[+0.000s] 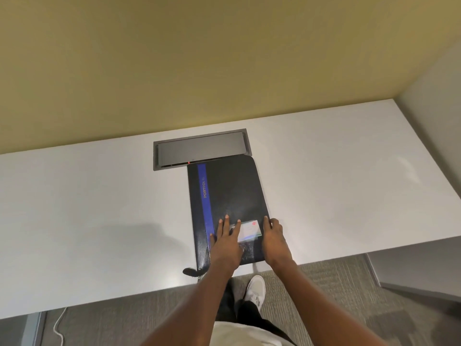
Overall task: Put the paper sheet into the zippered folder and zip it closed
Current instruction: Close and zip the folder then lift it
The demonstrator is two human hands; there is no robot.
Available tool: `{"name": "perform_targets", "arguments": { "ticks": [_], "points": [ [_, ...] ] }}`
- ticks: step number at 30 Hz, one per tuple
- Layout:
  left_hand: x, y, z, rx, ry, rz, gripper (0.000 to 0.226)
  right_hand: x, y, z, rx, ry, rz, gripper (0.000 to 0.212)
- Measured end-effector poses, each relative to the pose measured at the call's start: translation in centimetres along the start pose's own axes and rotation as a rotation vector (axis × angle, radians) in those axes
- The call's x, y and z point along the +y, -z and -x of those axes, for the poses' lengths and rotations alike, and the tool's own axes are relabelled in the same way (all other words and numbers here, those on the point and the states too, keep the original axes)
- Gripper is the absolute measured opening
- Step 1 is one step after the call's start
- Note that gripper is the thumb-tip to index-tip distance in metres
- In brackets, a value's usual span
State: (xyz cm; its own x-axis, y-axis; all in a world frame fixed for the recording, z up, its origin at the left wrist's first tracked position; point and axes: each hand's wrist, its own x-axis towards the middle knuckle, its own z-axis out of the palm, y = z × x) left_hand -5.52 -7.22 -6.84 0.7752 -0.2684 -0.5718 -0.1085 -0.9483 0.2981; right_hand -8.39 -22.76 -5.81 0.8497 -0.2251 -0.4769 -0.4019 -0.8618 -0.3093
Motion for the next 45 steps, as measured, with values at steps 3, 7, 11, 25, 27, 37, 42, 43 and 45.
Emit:
{"name": "perform_targets", "arguments": {
  "ticks": [3, 7, 11, 25, 27, 37, 42, 43, 45],
  "points": [
    [0.0, -0.3, -0.1, 0.005, -0.015, 0.001, 0.091, 0.4, -0.5, 0.1, -0.019, -0.008, 0.045, 0.096],
    [-0.2, -0.6, 0.6, 0.098, -0.035, 0.142, 0.084, 0.5, -1.0, 1.0, 0.126, 0.054, 0.112, 0.079],
    [-1.7, -1.3, 2.6, 0.264, -0.013, 0.220, 0.073, -1.0, -2.2, 2.6, 0.188, 0.162, 0.072, 0.063],
    [-9.1, -4.7, 10.5, 0.404, 0.225, 0.248, 0.039, -6.6, -9.4, 8.1, 0.007, 0.440, 0.167, 0.030],
    [-9.6, -5.1, 10.8, 0.379, 0.273, 0.236, 0.033, -7.2, -9.9, 8.3, -0.058, 0.409, 0.157, 0.034],
    [-10.6, -5.2, 9.7, 0.322, 0.398, 0.331, 0.018, -9.7, -11.2, 8.2, -0.141, 0.216, -0.030, 0.027],
    [-11.6, -5.1, 9.8, 0.282, 0.317, 0.444, 0.018, -9.9, -11.9, 8.7, -0.109, 0.175, -0.095, 0.024],
    [-11.8, -5.1, 9.9, 0.280, 0.305, 0.469, 0.018, -9.9, -12.0, 8.8, -0.100, 0.169, -0.105, 0.025],
    [-12.0, -5.0, 9.9, 0.272, 0.279, 0.516, 0.018, -9.9, -12.2, 8.9, -0.087, 0.156, -0.123, 0.022]
  ]
}}
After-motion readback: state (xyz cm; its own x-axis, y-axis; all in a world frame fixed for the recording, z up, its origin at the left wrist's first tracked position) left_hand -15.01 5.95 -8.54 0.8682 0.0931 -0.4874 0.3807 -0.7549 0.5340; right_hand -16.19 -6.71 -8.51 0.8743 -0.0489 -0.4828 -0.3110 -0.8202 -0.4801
